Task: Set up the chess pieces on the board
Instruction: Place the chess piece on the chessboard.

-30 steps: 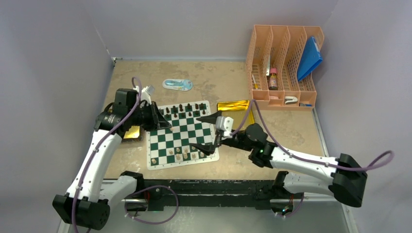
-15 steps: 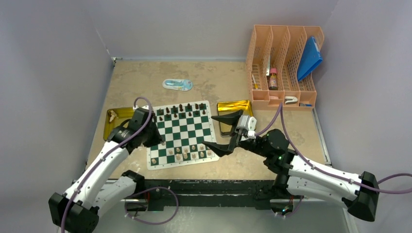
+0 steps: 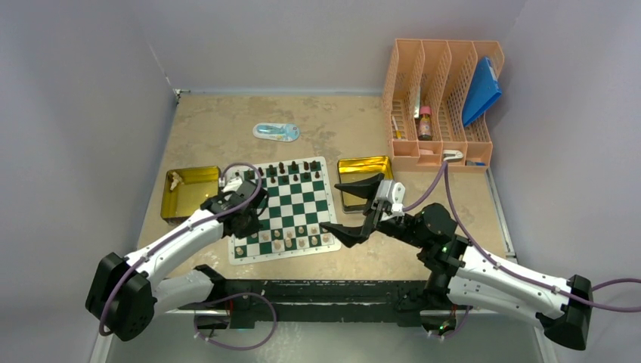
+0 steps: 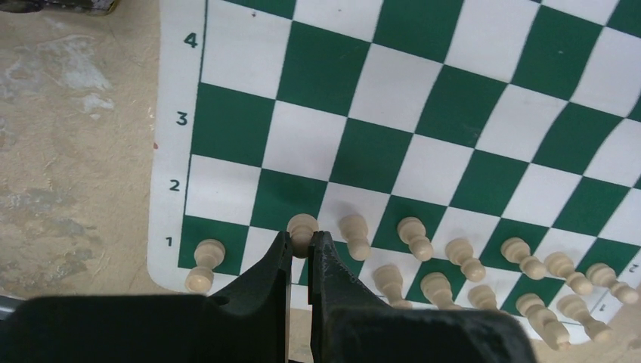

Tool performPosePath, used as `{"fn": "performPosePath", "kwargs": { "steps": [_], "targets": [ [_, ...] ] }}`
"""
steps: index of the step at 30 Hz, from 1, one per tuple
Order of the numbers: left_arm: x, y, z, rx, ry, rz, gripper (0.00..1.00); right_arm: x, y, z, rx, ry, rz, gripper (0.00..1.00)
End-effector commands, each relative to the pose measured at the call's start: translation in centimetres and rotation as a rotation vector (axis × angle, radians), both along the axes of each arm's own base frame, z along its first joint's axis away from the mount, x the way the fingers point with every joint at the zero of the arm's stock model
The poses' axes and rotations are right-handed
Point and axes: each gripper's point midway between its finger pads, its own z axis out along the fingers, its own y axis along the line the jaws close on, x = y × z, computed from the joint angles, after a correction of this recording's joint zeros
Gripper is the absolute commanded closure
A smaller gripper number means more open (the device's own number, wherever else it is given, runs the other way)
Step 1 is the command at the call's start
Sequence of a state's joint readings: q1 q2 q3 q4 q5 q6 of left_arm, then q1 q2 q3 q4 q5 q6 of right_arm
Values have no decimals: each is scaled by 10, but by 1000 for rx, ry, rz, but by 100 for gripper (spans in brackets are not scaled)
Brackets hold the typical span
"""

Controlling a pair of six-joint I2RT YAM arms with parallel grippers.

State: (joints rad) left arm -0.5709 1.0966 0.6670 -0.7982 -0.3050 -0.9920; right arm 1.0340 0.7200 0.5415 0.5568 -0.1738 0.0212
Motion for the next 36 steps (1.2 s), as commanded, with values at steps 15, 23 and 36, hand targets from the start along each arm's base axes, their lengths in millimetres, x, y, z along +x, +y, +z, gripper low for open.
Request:
{"fn": "performPosePath", "kwargs": {
  "steps": [15, 23, 36],
  "targets": [
    [7, 3, -10, -18, -68, 66, 100, -2, -2, 25, 41, -15, 1, 1],
    [4, 7, -18, 18, -36, 72, 100, -2, -4, 28, 48, -17, -4, 1],
    [3, 8, -24, 36, -10, 76, 90, -4, -6, 24, 36, -3, -2, 1]
  ]
}}
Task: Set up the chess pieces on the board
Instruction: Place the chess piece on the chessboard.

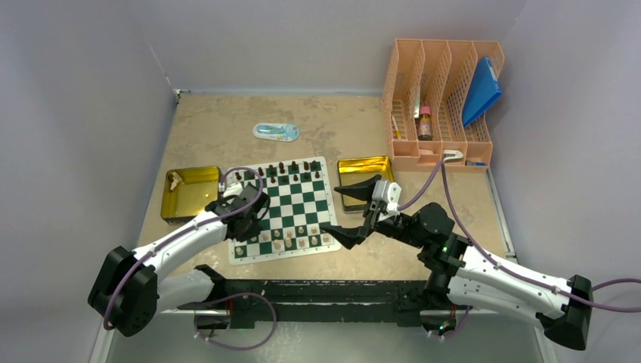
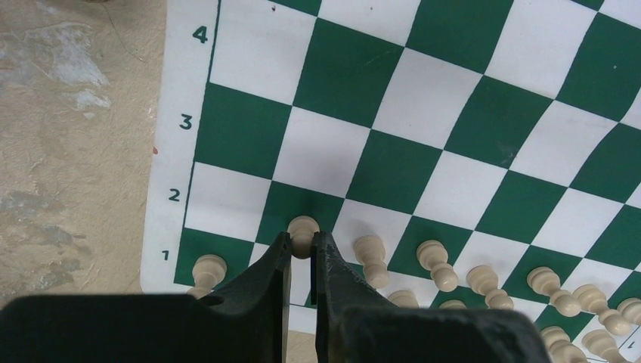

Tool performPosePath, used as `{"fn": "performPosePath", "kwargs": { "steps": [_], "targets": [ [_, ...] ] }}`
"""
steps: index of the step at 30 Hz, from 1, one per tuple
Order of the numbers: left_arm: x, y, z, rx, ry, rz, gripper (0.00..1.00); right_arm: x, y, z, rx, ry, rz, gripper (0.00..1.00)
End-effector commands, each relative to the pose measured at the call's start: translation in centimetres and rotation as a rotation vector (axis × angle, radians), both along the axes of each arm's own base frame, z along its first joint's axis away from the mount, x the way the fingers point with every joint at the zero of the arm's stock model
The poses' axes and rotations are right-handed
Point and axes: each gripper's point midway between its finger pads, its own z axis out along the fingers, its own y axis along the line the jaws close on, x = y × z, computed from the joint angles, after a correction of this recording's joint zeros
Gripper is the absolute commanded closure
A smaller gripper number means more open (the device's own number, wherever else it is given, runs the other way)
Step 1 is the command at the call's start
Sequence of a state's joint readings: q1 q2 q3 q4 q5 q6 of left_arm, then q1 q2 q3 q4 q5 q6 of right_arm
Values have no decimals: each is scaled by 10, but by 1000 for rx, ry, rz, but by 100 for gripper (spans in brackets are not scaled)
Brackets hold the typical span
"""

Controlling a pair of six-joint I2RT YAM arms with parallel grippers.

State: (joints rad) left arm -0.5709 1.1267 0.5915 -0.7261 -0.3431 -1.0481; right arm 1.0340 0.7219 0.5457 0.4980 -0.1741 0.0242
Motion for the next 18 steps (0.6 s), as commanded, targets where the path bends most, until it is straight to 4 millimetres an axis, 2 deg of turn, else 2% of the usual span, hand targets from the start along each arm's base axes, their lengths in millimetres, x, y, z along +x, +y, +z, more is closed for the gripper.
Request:
{"fn": "performPosePath", "kwargs": {
  "steps": [1, 8, 18],
  "targets": [
    [4, 1, -1, 16, -9, 16, 90, -4, -7, 38, 86, -35, -4, 1],
    [4, 1, -2, 31, 7, 20, 83, -4, -5, 34, 74, -25, 1, 1],
    [3, 0, 5, 24, 1, 16, 80, -4, -3, 33, 68, -21, 10, 1]
  ]
}}
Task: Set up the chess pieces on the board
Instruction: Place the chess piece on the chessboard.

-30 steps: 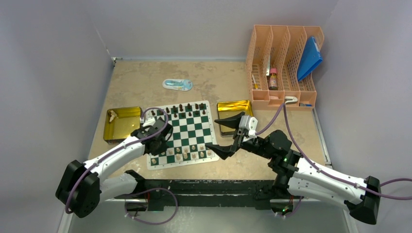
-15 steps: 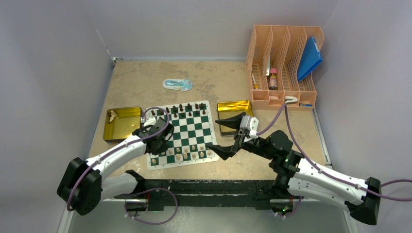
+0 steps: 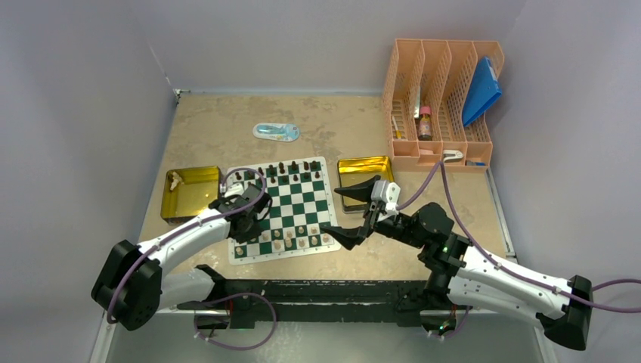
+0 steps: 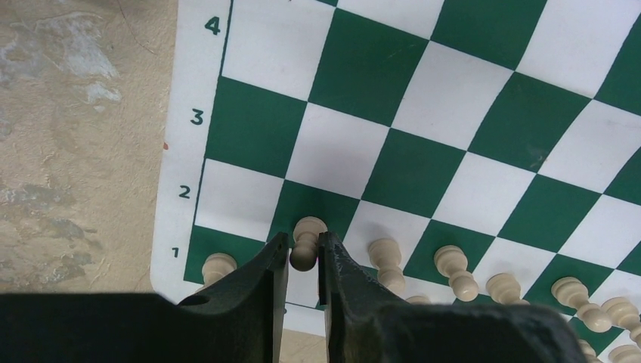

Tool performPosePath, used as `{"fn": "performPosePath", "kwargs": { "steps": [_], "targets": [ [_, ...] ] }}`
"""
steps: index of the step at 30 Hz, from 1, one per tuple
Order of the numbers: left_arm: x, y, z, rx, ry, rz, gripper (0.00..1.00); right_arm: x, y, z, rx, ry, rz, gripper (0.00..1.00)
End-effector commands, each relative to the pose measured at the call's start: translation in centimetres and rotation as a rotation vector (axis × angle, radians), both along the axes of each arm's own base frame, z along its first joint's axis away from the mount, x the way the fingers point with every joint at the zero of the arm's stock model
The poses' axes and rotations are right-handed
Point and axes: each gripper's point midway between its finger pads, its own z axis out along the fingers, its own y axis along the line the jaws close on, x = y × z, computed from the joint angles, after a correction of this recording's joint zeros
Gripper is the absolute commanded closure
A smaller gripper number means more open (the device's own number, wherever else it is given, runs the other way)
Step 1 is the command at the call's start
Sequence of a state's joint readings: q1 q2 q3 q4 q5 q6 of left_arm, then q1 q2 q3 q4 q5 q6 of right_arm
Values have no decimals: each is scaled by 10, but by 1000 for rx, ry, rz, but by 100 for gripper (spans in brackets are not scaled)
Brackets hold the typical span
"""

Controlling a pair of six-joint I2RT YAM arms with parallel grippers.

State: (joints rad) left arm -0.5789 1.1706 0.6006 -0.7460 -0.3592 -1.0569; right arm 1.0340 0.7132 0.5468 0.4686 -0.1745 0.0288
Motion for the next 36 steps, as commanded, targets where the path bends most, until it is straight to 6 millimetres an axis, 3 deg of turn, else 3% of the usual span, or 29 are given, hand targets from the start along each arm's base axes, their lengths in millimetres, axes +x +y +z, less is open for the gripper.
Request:
{"fn": "performPosePath", "kwargs": {
  "steps": [1, 13, 22, 28, 32, 36],
  "targets": [
    [7, -4, 10, -14, -36, 11, 79, -3, -1, 37, 82, -34, 10, 1],
    [14, -10, 14, -18, -40, -22, 69, -4, 3, 36, 76, -13, 25, 1],
    [27, -13, 31, -5, -65, 5, 56, -4, 11, 33, 42, 29, 47, 1],
    [42, -21, 53, -4, -87, -34, 48, -5, 15, 35, 43, 53, 62, 1],
    [55, -16, 70, 49, -123, -74, 44, -4, 16, 34, 43, 85, 60, 1],
    [83, -1, 96, 61, -199, -100, 44, -1, 13, 39, 66, 90, 34, 1]
  ]
}}
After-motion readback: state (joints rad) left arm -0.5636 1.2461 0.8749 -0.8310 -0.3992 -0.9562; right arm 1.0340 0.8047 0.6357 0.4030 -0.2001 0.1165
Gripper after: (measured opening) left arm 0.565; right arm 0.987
